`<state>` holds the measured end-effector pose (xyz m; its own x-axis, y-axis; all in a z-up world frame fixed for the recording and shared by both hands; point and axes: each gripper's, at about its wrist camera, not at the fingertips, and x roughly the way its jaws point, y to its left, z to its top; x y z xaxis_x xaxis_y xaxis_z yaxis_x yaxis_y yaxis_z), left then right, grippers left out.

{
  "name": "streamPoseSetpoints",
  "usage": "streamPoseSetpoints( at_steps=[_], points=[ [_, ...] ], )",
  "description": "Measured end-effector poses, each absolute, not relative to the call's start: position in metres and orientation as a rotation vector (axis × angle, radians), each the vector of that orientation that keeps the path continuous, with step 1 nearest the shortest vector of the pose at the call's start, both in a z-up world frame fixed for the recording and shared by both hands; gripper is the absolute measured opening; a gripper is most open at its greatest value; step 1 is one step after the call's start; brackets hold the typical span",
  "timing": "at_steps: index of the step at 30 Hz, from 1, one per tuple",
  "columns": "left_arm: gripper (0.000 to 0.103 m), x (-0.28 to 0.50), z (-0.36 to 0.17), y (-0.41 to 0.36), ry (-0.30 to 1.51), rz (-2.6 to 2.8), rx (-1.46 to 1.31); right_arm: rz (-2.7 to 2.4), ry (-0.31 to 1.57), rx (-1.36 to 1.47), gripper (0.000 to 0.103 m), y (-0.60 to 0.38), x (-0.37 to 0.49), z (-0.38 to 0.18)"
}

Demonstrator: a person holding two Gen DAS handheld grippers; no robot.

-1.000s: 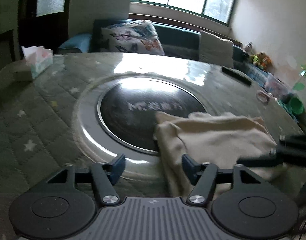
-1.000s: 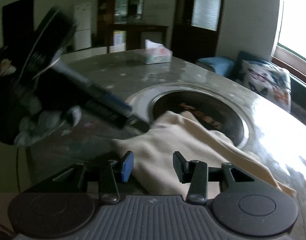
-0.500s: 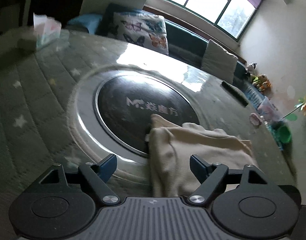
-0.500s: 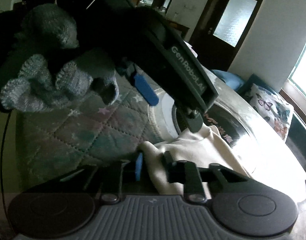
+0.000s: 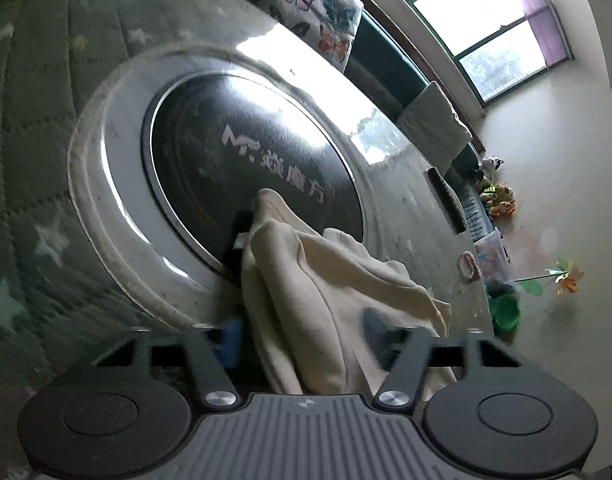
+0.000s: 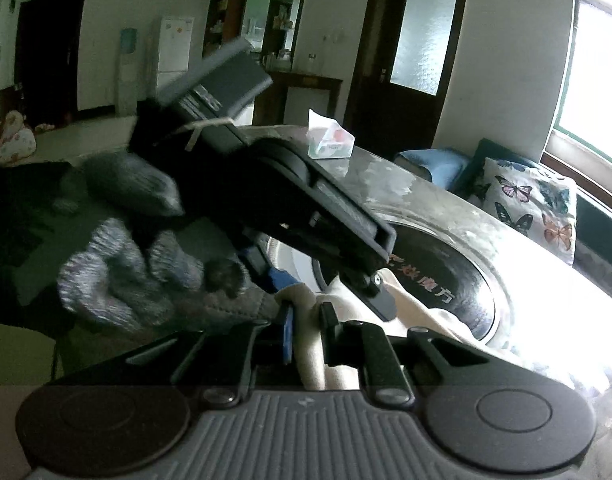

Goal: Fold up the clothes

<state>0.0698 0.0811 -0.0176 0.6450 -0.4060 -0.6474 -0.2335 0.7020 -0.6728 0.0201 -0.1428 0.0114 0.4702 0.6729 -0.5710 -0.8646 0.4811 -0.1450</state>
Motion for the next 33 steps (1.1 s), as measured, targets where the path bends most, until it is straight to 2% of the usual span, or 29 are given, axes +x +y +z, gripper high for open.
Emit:
streamPoseSetpoints(
  at_steps=[1, 4, 14, 22, 33],
  points=[
    [0.032, 0.071, -0.020, 0.081, 0.895, -0.113, -0.824, 0.986, 0.477, -0.451, 0.012, -0.145, 0.019, 0.012],
    [0.023, 0.072, -0.025, 0.083, 0.901, -0.114, -0.844, 0.995, 0.487, -0.445, 0.013, -0.149, 0.016, 0.012],
    [0.022, 0.070, -0.023, 0.084, 0.895, -0.124, -0.820, 0.814, 0.543, -0.316, 0.014, -0.203, 0.058, 0.013],
    [0.022, 0.070, -0.022, 0.080, 0.899, -0.122, -0.776, 0.530, 0.658, -0.201, 0.014, -0.261, 0.130, -0.013],
    [0.022, 0.070, -0.021, 0.082, 0.901, -0.131, -0.757, 0.394, 0.672, -0.074, 0.023, -0.299, 0.148, -0.022]
  ],
)
